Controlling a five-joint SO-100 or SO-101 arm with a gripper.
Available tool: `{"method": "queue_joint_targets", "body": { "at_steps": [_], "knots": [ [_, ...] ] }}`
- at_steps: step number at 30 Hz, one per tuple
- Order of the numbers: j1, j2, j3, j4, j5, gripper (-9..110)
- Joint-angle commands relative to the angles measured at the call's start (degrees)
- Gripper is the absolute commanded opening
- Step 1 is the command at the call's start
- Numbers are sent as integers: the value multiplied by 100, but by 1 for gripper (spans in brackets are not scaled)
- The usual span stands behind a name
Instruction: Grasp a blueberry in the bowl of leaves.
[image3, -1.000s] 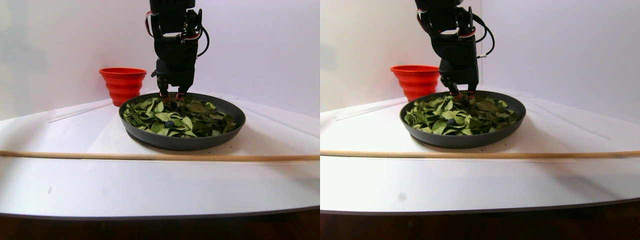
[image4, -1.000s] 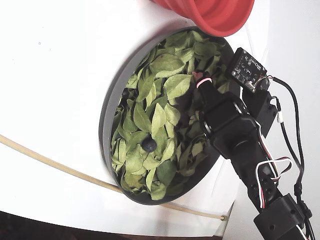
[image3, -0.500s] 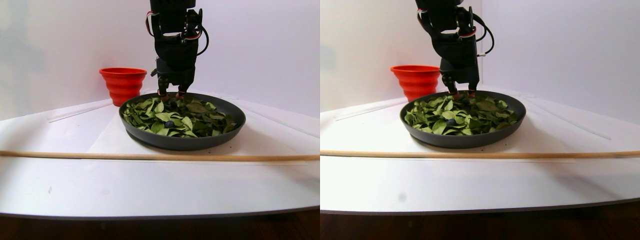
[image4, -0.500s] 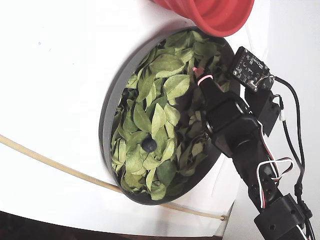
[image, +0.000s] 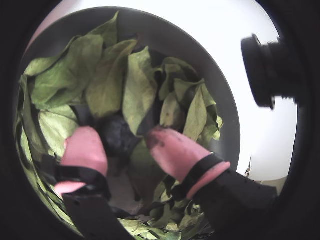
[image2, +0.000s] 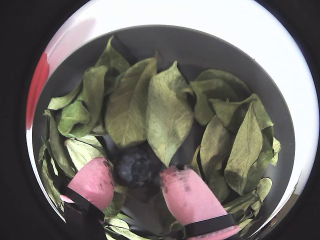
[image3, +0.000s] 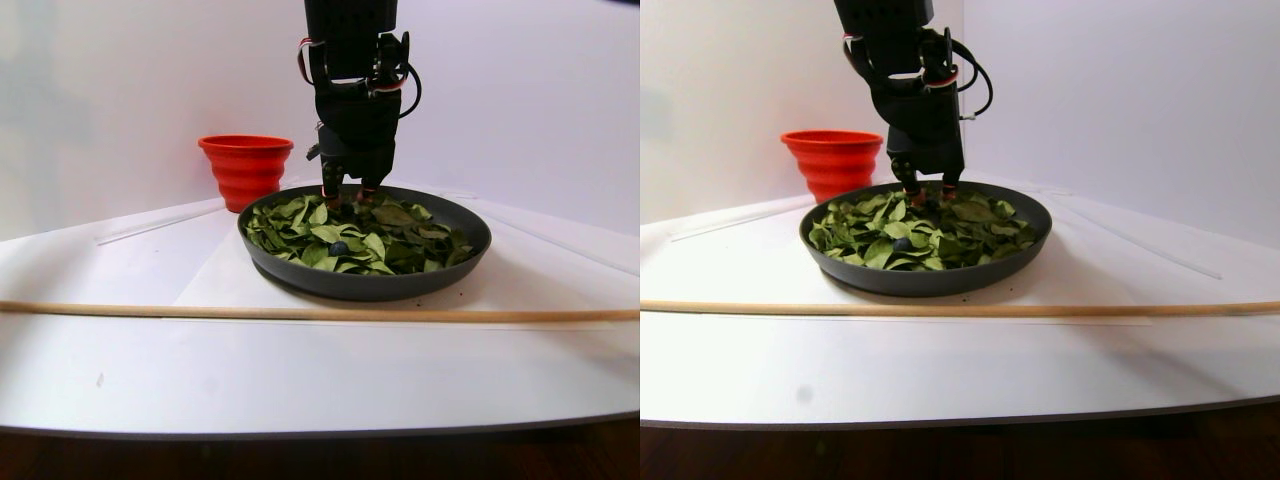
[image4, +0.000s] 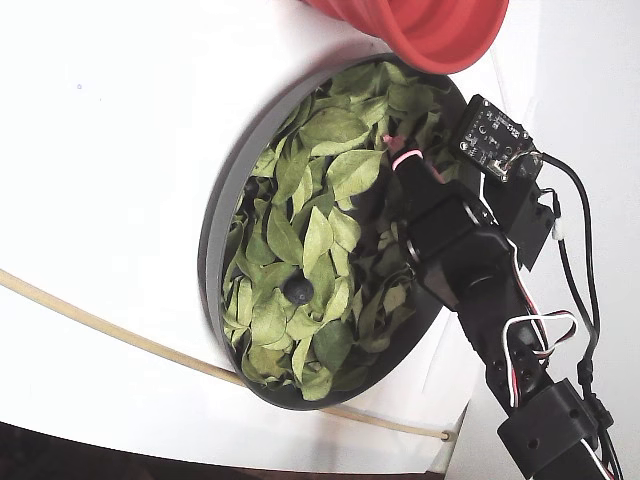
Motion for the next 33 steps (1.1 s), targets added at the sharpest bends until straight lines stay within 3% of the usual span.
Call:
{"method": "queue_joint_targets", "body": {
  "at_steps": [1, 33],
  "knots": [
    [114, 105, -369, -132, 70, 18],
    [141, -114, -290, -229, 79, 10]
  ]
}}
